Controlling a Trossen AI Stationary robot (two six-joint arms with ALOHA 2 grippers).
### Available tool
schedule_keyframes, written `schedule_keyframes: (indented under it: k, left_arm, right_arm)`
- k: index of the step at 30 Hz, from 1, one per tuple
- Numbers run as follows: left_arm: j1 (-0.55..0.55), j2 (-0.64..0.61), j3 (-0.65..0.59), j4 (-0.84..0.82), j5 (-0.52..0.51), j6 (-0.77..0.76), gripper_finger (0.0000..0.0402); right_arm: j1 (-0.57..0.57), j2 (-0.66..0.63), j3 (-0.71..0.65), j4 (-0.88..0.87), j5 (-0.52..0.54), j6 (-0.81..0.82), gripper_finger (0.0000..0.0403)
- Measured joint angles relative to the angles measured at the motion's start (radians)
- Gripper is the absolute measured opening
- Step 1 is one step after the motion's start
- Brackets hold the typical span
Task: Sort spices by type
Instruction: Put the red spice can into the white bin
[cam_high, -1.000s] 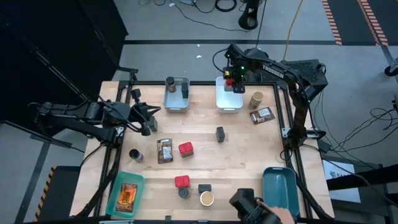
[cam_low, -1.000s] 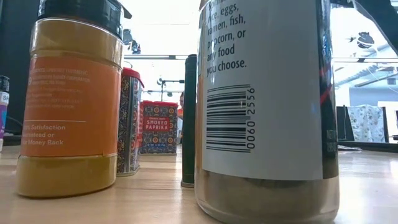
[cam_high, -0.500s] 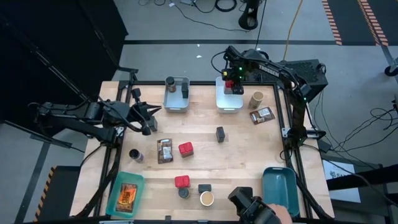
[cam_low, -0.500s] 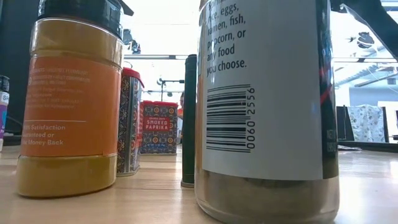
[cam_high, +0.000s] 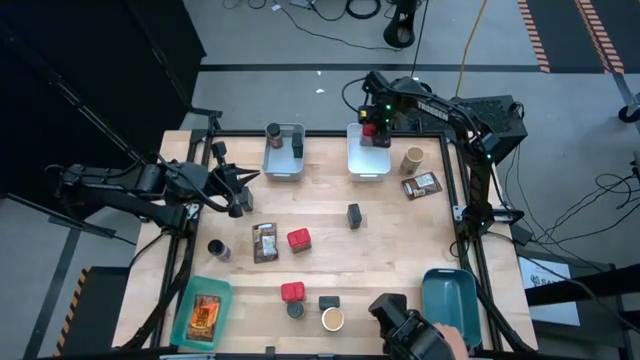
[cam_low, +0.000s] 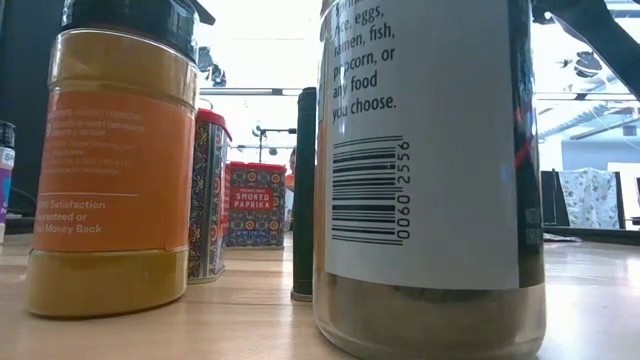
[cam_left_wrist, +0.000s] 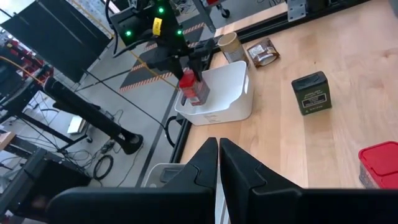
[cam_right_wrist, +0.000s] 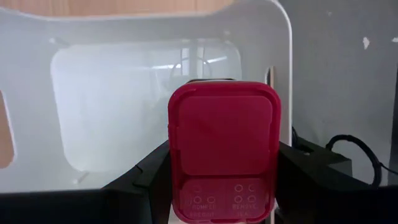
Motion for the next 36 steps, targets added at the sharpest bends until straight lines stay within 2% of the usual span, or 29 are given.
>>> schedule_keyframes:
  k: [9, 13, 19, 27, 36]
  left_arm:
    - [0.0, 0.0, 0.0, -0.023, 0.0, -0.023, 0.002]
    - [0.0, 0.0, 0.0, -0.124, 0.0, -0.112, 0.002]
    - [0.0, 0.0, 0.0, -0.242, 0.001, -0.214, 0.002]
    - [0.0, 0.0, 0.0, -0.269, 0.004, -0.222, 0.002]
    - [0.0, 0.0, 0.0, -0.294, 0.005, -0.266, 0.002]
  right_arm:
    - [0.0, 0.003, 0.0, 0.024, -0.001, 0.021, 0.0196]
    - [0.001, 0.027, 0.0, 0.013, 0.004, 0.047, 0.0205]
    - [0.0, 0.065, 0.0, 0.016, 0.084, 0.057, 0.0228]
    - [0.001, 0.064, 0.0, 0.028, 0.089, 0.072, 0.0226]
    - [0.001, 0.062, 0.0, 0.028, 0.105, 0.08, 0.0258]
